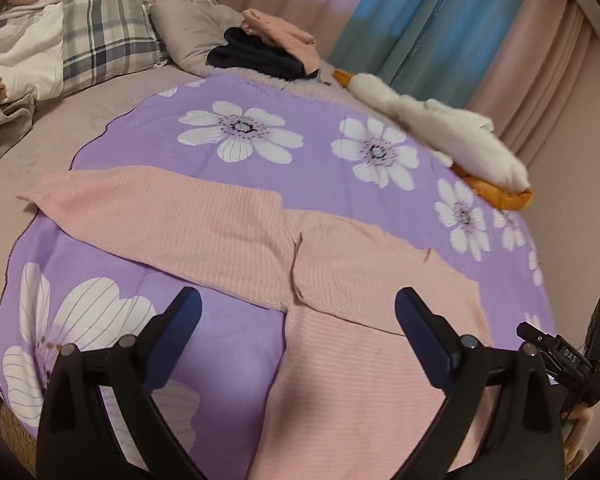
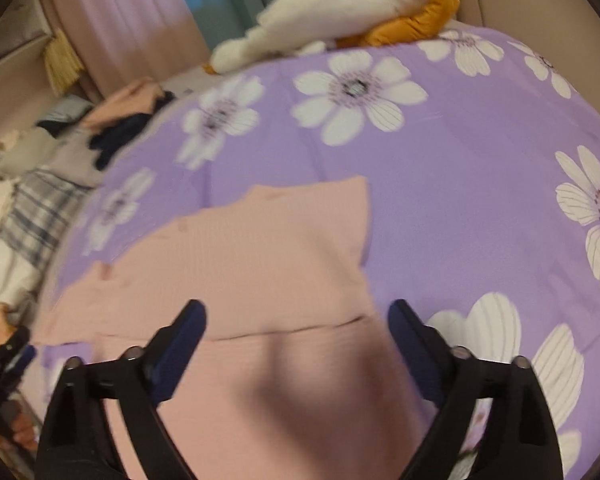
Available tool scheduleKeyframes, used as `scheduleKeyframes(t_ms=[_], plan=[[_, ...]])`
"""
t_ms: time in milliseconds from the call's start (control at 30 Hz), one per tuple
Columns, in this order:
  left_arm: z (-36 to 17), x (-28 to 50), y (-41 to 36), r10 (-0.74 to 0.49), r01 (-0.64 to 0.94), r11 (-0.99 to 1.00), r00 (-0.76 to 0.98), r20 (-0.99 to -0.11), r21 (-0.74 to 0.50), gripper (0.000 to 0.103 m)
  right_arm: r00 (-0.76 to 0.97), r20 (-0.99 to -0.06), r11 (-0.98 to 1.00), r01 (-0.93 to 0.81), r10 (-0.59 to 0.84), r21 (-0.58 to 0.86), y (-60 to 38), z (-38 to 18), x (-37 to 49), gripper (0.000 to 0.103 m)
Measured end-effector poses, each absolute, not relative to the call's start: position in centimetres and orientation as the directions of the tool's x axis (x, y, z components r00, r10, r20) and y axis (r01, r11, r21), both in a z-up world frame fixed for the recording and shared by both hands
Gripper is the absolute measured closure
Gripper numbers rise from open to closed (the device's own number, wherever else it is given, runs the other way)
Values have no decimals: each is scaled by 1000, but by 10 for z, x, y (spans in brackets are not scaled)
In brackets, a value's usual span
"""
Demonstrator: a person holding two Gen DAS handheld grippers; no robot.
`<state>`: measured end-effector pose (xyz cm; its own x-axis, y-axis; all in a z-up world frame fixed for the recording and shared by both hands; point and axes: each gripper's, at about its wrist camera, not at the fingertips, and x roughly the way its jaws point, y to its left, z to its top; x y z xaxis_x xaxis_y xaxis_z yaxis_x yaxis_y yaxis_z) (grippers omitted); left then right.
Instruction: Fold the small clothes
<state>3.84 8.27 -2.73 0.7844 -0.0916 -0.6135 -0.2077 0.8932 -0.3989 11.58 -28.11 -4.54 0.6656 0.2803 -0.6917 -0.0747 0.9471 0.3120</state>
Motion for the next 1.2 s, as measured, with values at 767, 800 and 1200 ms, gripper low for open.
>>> scheduleKeyframes(t_ms=[767, 800, 1200], plan=[[-42, -14, 173, -96, -330, 753, 801, -591, -569, 4, 750, -581, 938, -159, 317, 307, -192, -3, 42, 9], [-44, -15, 177, -91, -341, 747, 798, -596, -571, 4, 752, -582, 942, -159, 309, 295, -189, -3, 44, 9], [-54, -15, 211, -57, -408, 685, 796, -603, -604, 4, 732, -626, 958, -142, 270, 248, -175, -17, 50, 9]])
